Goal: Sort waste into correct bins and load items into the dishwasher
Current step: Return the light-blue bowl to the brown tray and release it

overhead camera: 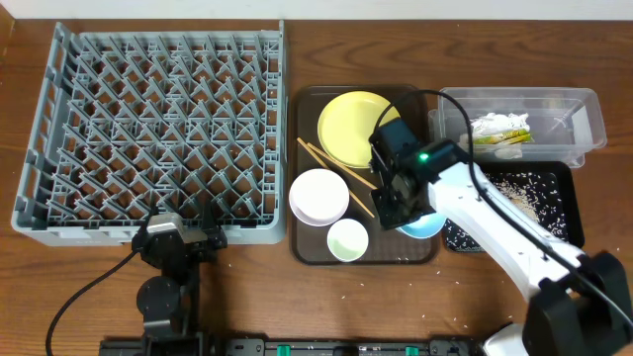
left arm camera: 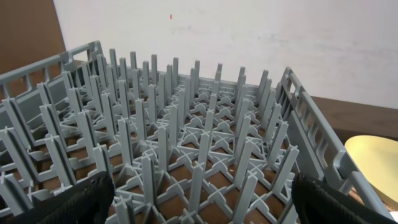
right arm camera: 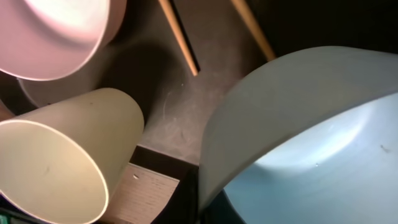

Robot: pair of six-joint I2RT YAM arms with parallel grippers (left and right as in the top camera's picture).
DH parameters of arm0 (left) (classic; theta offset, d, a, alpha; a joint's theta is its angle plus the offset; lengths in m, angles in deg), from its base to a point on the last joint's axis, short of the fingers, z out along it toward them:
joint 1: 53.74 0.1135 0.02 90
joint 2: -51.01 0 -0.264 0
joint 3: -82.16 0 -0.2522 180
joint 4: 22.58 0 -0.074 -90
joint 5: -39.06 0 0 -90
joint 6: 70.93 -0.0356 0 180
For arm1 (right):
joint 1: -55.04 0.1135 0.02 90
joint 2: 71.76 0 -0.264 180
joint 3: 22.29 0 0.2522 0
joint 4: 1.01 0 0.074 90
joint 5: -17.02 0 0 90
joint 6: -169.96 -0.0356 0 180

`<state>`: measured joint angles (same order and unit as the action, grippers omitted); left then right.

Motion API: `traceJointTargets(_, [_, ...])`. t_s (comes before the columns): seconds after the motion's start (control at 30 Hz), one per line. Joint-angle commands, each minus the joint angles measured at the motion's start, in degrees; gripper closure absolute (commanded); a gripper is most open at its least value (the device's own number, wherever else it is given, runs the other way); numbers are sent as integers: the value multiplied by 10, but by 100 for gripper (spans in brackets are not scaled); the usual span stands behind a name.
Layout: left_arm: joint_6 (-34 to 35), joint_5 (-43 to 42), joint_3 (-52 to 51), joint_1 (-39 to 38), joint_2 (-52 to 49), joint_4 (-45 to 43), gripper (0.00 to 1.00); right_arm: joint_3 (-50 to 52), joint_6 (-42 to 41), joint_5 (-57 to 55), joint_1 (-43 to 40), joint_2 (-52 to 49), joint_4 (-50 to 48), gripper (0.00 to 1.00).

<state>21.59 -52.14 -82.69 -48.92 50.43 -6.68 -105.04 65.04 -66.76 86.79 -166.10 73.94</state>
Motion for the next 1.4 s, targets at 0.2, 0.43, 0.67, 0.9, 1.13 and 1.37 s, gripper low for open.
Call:
traceJointTargets(0.2, [-5, 7, -12, 2, 3, 20, 8, 28, -23, 37, 44, -33, 1, 99])
traceJointTargets(0.43, [-5, 7, -12, 2, 3, 20, 8, 56, -44, 37, 47, -33, 0, 99])
traceJointTargets(0.67, [-5, 7, -12, 2, 3, 20, 8, 57, -48, 37, 46, -33, -23, 92])
traceJointTargets(0.9, [-5, 7, -12, 2, 3, 20, 8, 45, -50, 35, 30, -33, -64, 73])
traceJointTargets(1.13, [-5, 7, -12, 2, 3, 20, 8, -9, -43, 81, -2, -33, -64, 66])
traceJointTargets(1.37, [-5, 7, -12, 2, 3, 20, 8, -53, -22, 95, 16, -33, -66, 53])
